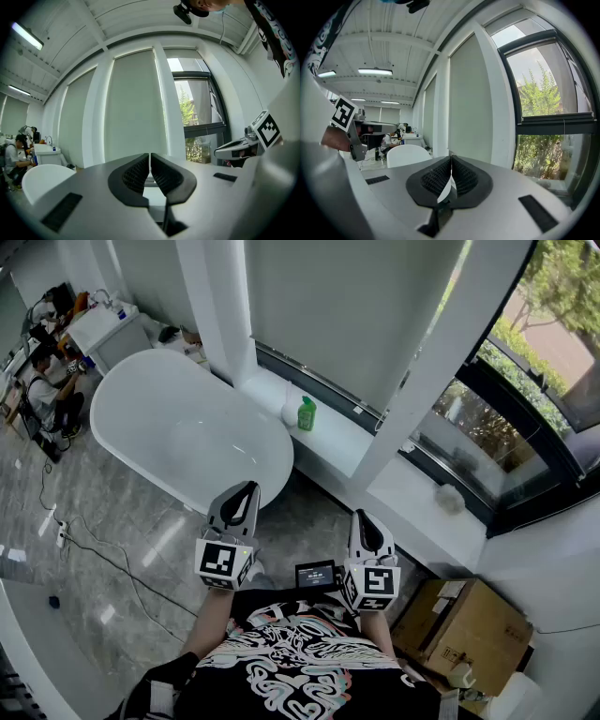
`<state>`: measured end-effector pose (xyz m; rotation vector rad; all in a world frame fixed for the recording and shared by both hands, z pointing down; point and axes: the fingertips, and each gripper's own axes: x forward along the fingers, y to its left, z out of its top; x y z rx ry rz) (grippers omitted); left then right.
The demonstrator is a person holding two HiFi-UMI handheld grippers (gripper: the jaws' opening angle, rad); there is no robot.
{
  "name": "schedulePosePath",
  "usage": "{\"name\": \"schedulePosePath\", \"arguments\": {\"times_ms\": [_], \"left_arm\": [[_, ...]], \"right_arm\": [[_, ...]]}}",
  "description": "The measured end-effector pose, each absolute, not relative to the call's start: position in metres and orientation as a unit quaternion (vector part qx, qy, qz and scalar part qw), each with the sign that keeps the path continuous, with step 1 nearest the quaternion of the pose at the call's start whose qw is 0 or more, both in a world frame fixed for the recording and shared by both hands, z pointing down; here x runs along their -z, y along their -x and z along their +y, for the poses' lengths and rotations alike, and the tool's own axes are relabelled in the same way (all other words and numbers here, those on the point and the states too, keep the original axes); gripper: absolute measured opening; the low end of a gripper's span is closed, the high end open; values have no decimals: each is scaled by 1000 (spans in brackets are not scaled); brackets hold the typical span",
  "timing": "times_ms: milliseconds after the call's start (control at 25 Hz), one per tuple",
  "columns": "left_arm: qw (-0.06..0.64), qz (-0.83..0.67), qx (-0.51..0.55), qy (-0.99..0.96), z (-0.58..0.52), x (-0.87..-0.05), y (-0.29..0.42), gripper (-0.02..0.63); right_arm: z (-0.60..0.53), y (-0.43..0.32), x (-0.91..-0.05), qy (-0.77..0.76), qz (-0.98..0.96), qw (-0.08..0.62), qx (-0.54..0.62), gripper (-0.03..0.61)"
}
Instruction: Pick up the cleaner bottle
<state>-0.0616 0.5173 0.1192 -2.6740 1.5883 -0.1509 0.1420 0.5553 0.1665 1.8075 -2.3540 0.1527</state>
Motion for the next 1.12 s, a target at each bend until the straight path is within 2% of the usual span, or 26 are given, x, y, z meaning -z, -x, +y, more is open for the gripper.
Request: {"name": "schedulePosePath", "arguments": {"times_ms": [440, 600, 800, 1120], "left_arm": [[10, 515, 56, 855, 528, -122, 54, 28], [14, 513, 56, 856, 527, -122, 49, 28], [13, 513, 59, 856, 522, -123, 47, 28], [1, 504, 69, 861, 480, -138, 49, 28]], "right_arm": [[570, -140, -157, -579, -813, 47, -48, 28], [575, -144, -142, -565, -823, -12, -47, 28], [572, -152, -141, -560, -823, -52, -76, 28], [528, -137, -157, -560, -826, -3, -64, 28]]}}
